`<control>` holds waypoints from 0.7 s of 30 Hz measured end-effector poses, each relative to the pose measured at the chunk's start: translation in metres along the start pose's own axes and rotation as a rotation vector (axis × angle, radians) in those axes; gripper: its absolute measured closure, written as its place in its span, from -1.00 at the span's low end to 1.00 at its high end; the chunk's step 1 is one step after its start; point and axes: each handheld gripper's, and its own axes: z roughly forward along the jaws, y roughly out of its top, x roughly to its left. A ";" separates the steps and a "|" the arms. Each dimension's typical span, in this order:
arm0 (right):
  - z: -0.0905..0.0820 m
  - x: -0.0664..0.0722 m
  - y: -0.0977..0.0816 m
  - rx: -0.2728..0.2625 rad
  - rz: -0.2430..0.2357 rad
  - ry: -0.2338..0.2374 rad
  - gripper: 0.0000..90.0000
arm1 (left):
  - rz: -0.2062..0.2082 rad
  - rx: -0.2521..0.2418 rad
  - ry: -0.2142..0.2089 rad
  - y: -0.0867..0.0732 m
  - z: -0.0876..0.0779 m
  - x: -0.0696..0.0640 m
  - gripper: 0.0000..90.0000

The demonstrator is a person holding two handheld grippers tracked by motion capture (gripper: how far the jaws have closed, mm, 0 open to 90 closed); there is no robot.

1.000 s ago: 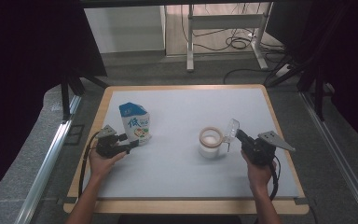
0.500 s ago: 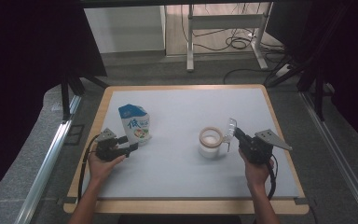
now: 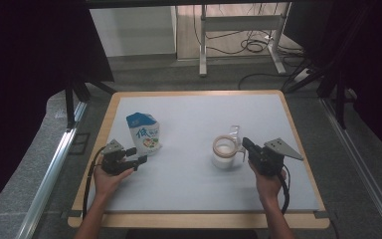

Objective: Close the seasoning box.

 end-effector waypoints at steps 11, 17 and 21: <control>0.009 0.017 -0.002 0.034 -0.031 0.074 0.99 | 0.002 -0.009 -0.006 0.000 -0.003 -0.003 -0.18; 0.003 0.011 0.000 0.015 -0.027 0.087 0.99 | 0.002 -0.007 -0.010 -0.001 -0.003 -0.004 -0.18; -0.006 -0.005 -0.001 0.002 -0.009 0.071 0.99 | 0.001 -0.004 -0.016 -0.002 -0.003 -0.005 -0.18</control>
